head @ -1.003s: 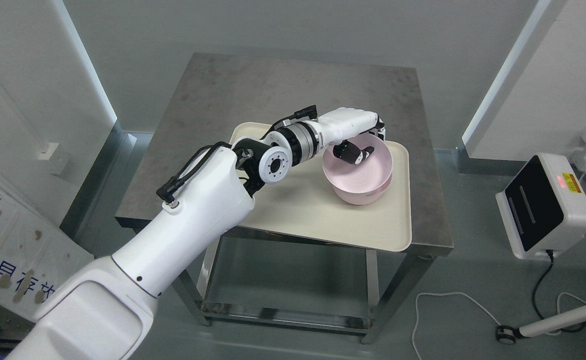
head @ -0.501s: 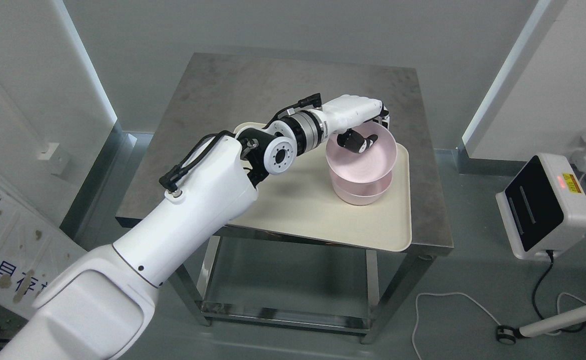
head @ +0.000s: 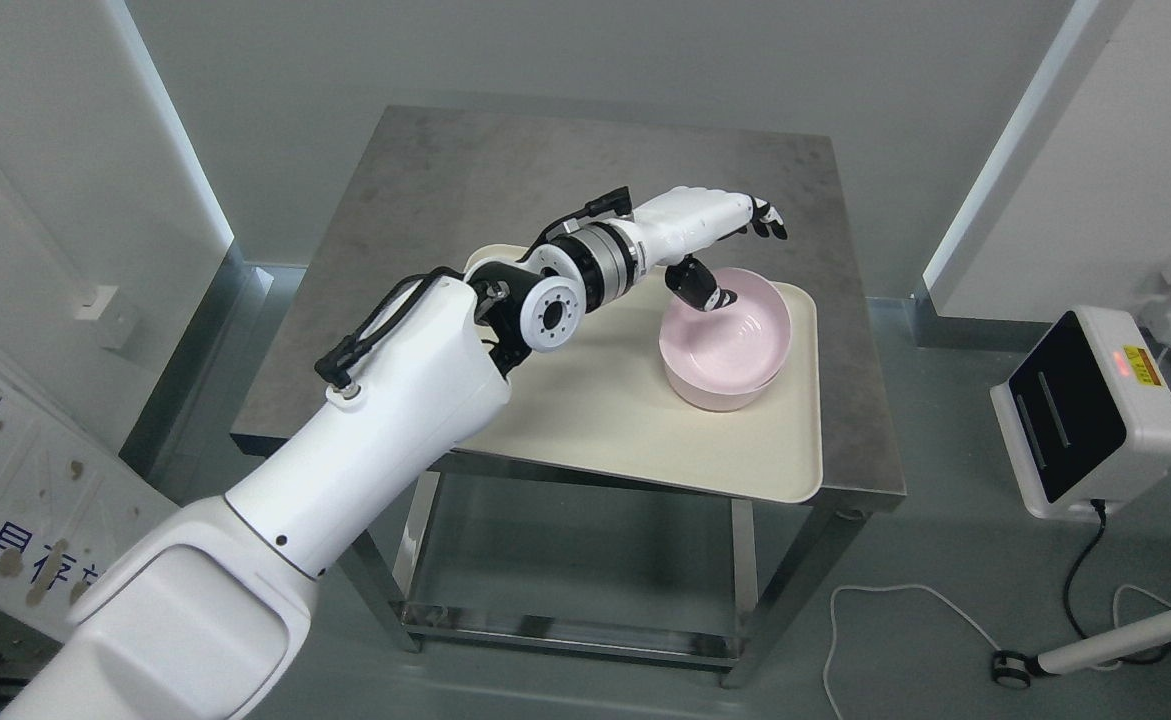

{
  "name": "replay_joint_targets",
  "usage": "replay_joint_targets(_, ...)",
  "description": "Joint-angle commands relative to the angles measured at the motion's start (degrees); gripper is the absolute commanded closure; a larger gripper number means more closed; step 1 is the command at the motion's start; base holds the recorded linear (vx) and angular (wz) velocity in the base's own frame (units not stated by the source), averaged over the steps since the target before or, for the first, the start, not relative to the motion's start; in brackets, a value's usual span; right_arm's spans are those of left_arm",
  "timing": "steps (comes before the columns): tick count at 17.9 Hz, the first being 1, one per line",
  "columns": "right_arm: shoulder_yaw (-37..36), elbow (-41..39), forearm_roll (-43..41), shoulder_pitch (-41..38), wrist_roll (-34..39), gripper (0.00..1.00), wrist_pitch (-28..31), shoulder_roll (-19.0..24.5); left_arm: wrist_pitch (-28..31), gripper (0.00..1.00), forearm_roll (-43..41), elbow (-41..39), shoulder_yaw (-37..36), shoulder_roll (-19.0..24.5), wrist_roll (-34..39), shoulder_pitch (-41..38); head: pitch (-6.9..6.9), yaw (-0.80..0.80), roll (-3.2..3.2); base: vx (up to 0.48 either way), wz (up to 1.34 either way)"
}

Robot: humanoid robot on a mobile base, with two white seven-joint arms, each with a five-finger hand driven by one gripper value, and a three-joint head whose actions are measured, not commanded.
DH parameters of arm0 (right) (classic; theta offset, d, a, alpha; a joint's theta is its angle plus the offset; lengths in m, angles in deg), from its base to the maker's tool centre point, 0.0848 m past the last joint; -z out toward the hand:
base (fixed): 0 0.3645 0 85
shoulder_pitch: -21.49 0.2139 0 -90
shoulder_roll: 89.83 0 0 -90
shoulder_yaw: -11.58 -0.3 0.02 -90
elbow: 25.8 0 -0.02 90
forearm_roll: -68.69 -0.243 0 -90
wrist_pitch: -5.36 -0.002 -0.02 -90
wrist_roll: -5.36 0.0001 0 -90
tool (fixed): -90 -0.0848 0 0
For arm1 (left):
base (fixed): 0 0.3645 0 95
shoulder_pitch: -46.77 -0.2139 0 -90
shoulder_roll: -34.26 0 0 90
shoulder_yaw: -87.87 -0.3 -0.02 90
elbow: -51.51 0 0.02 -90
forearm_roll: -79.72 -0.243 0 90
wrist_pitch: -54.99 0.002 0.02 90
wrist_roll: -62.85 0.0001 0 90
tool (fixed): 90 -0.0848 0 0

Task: Stack pink IKEA bowls on left shelf middle
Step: 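Release the bowl, then grasp the rim of the stacked bowls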

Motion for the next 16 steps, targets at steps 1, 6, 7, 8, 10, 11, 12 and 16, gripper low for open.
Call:
replay_joint_targets(1,-0.61,0.00,0.44,0.00,-0.04,0.00,-0.04,-1.00,-0.05,0.39,11.88,-9.64,21.09,0.92,-0.51,-3.33,0.00,0.00,0.00,0.000,0.00)
replay_joint_targets(6,-0.61,0.00,0.44,0.00,-0.04,0.00,-0.04,-1.00,0.13,0.40,19.32,-26.95,29.40,0.92,-15.51,-12.98,0.00,0.00,0.00,0.000,0.00)
replay_joint_targets(7,-0.53,0.00,0.44,0.00,-0.04,0.00,-0.04,-1.00,-0.57,0.40,19.32,-28.29,28.52,0.92,-18.33,-15.79,0.00,0.00,0.00,0.000,0.00)
replay_joint_targets(8,-0.53,0.00,0.44,0.00,-0.04,0.00,-0.04,-1.00,-1.10,0.40,19.23,-28.39,27.04,0.92,-19.66,-17.30,0.00,0.00,0.00,0.000,0.00)
replay_joint_targets(10,-0.53,0.00,0.44,0.00,-0.04,0.00,-0.04,-1.00,-4.07,0.39,16.18,-28.39,22.82,0.92,-19.68,-19.85,0.00,0.00,0.00,0.000,0.00)
replay_joint_targets(11,-0.53,0.00,0.44,0.00,-0.04,0.00,-0.04,-1.00,-5.83,0.37,10.76,-28.30,20.98,0.92,-19.68,-21.08,0.00,0.00,0.00,0.000,0.00)
replay_joint_targets(12,-0.53,0.00,0.44,0.00,-0.04,0.00,-0.04,-1.00,-6.28,0.27,3.92,-28.13,19.74,0.92,-19.68,-21.79,0.00,0.00,0.00,0.000,0.00)
replay_joint_targets(16,-0.61,0.00,0.44,0.00,-0.04,0.00,-0.04,-1.00,-6.11,0.20,-12.82,-25.94,15.25,0.92,-19.50,-21.80,0.00,0.00,0.00,0.000,0.00)
